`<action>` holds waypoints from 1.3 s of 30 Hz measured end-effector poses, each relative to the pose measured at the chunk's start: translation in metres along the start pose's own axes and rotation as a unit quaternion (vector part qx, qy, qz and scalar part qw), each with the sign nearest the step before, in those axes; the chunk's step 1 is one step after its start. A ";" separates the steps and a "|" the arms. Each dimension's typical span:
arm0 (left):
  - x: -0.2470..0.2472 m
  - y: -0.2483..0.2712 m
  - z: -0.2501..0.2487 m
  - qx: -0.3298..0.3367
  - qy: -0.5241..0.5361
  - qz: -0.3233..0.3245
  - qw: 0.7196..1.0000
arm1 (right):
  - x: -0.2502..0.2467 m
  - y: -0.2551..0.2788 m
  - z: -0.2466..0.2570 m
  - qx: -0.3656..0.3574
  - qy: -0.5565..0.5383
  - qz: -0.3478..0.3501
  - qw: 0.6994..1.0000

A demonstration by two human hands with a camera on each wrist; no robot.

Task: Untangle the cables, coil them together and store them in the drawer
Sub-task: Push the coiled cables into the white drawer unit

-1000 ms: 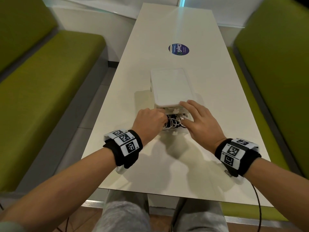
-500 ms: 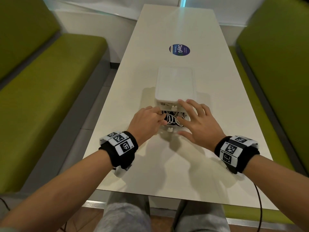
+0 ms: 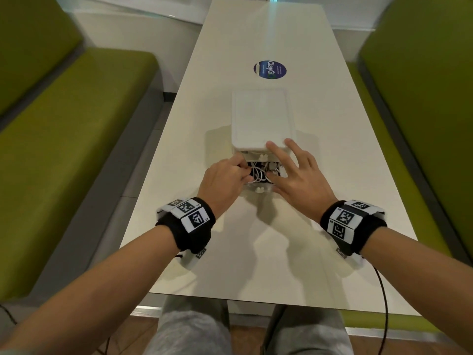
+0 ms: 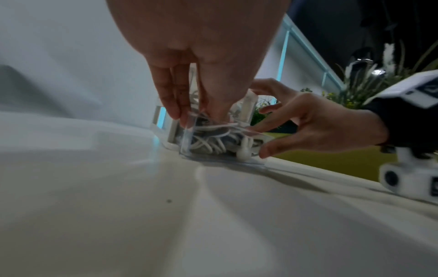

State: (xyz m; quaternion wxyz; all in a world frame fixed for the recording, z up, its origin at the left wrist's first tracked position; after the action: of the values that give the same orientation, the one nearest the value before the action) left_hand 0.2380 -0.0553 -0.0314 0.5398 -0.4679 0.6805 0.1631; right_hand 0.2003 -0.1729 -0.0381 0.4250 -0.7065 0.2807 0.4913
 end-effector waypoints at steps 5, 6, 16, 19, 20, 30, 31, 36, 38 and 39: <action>-0.004 0.005 0.002 0.068 -0.047 0.022 0.996 | -0.003 -0.008 -0.006 0.005 -0.015 0.016 1.000; -0.002 0.007 0.003 0.080 -0.054 0.018 0.995 | -0.004 -0.008 -0.006 0.006 -0.015 0.019 1.000; 0.001 -0.003 -0.002 0.129 -0.161 -0.020 0.978 | -0.006 -0.022 -0.010 0.030 -0.050 -0.005 0.998; -0.001 -0.006 0.001 0.110 -0.155 -0.015 0.982 | -0.008 -0.024 -0.008 0.029 -0.047 -0.025 0.998; -0.002 -0.007 0.001 0.105 -0.149 -0.012 0.983 | -0.009 -0.024 -0.008 0.027 -0.046 -0.029 0.998; 0.009 -0.019 -0.013 0.073 -0.267 0.126 0.953 | -0.012 -0.029 -0.001 0.021 0.050 -0.029 0.998; 0.009 -0.020 -0.012 0.066 -0.271 0.130 0.951 | -0.012 -0.029 -0.002 0.022 0.047 -0.027 0.998; 0.006 -0.022 -0.005 0.034 -0.264 0.141 0.954 | -0.016 -0.035 -0.011 0.047 -0.025 -0.020 0.998; 0.007 -0.022 -0.007 0.040 -0.271 0.145 0.951 | -0.020 -0.040 -0.017 0.073 -0.049 -0.008 0.996; 0.007 -0.023 -0.009 0.041 -0.273 0.146 0.950 | -0.020 -0.043 -0.020 0.088 -0.057 0.003 0.994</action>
State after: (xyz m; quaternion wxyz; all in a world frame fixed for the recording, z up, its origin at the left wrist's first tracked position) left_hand 0.2515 -0.0766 -0.0283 0.6938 -0.2787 0.5739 0.3339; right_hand 0.2372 -0.1699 -0.0026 0.4997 -0.6360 0.3002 0.5057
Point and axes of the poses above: each hand's wrist, its own y-axis away from the middle knuckle, its own x-axis out of the palm, z = x × y, the point moved 10 cm from there along -y, towards the middle knuckle, and after that the axes turned 2 degrees about -y, right-handed, at the moved point
